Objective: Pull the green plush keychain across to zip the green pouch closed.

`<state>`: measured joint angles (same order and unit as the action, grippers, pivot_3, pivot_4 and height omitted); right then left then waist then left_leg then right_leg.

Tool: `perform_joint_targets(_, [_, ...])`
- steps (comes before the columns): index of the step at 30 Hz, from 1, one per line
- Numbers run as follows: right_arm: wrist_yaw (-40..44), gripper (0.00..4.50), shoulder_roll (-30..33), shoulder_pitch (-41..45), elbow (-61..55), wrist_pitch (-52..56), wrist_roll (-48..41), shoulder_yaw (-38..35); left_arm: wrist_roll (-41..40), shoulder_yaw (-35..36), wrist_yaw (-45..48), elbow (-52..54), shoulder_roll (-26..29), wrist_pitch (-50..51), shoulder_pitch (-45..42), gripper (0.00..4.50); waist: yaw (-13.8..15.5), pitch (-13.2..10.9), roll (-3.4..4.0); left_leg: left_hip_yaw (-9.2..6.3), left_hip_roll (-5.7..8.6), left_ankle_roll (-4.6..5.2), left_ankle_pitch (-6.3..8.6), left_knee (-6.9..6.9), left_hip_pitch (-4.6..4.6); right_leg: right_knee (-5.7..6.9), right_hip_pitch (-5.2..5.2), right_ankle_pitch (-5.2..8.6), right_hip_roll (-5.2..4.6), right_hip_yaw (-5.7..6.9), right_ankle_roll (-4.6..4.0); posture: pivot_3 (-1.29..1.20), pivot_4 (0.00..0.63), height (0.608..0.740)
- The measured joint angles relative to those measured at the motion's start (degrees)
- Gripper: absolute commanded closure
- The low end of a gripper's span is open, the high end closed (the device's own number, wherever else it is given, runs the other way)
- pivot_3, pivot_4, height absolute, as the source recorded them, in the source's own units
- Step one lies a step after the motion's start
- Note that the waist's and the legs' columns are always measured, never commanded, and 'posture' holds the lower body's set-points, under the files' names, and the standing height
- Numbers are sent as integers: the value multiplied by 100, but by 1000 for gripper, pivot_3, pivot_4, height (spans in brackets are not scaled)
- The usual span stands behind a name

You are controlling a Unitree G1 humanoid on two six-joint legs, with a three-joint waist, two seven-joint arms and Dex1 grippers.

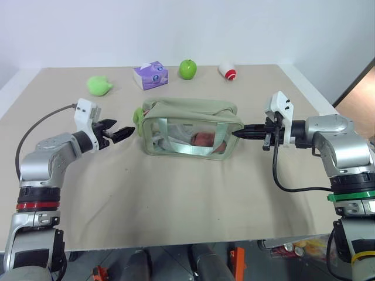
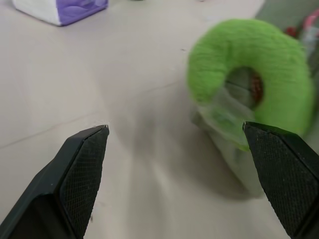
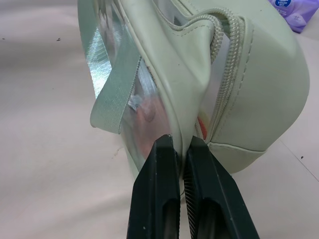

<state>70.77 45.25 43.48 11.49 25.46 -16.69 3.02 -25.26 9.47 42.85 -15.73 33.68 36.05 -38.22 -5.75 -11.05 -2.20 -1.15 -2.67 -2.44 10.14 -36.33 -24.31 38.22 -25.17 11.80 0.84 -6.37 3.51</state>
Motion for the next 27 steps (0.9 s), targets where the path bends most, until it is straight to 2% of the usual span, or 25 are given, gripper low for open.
perform_joint_targets(7, [-14,4500,20,-117,-130,73,-16,-75,-531,364,-333,-171,-608,484,-402,42,4,0,0,-2,1,0,0,2,-3,-1,-1,1,0,0,0,0,150,740])
perform_joint_targets(17, [-42,4500,25,-118,-171,94,-22,-76,-625,259,-417,-155,-675,807,-385,42,4,0,0,-4,3,0,0,1,-2,-1,1,-1,0,0,4,0,150,740])
perform_joint_targets(26, [-71,4500,24,-118,-170,93,-22,-75,-515,259,-664,-180,-825,683,-387,42,7,0,0,-4,3,0,0,1,-2,-1,1,-1,0,0,4,0,150,740])
perform_joint_targets(27, [-72,4500,24,-118,-170,93,-22,-76,-507,258,-667,-180,-825,673,-387,283,7,0,0,-4,3,0,0,1,-2,-1,1,-1,0,0,4,0,150,740])
